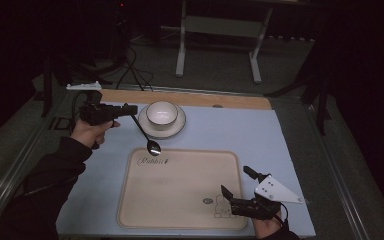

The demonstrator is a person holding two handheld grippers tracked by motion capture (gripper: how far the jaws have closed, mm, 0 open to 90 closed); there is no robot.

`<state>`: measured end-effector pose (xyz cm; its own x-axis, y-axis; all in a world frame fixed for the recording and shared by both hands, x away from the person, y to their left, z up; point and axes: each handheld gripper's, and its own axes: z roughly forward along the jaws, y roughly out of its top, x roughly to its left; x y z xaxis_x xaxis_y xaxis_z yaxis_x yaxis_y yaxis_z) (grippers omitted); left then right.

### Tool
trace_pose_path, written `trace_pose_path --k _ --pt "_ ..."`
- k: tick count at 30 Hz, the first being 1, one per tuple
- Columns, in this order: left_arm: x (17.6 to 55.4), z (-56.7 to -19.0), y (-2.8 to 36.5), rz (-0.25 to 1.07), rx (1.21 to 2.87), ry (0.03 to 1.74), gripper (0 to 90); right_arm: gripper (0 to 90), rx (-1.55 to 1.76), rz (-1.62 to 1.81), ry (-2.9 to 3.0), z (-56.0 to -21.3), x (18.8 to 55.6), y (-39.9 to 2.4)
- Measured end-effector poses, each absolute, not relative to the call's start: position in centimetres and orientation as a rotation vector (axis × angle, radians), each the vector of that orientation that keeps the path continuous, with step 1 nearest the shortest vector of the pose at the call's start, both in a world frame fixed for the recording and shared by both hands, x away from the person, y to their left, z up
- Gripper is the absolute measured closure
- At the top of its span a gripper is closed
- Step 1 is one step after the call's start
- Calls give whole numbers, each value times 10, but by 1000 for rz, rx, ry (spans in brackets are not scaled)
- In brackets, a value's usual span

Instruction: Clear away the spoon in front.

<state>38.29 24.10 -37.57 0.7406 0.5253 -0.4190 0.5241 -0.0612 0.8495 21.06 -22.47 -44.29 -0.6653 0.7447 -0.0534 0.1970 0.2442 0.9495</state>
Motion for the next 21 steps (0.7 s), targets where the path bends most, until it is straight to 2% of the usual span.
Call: trace_pose_path --k 14,21 --pt "371 -382 232 -62 1778 737 895 105 853 1426 2020 -443 211 -224" --pt "368 -391 220 -91 1873 677 894 105 854 1424 2024 -444 211 -223"
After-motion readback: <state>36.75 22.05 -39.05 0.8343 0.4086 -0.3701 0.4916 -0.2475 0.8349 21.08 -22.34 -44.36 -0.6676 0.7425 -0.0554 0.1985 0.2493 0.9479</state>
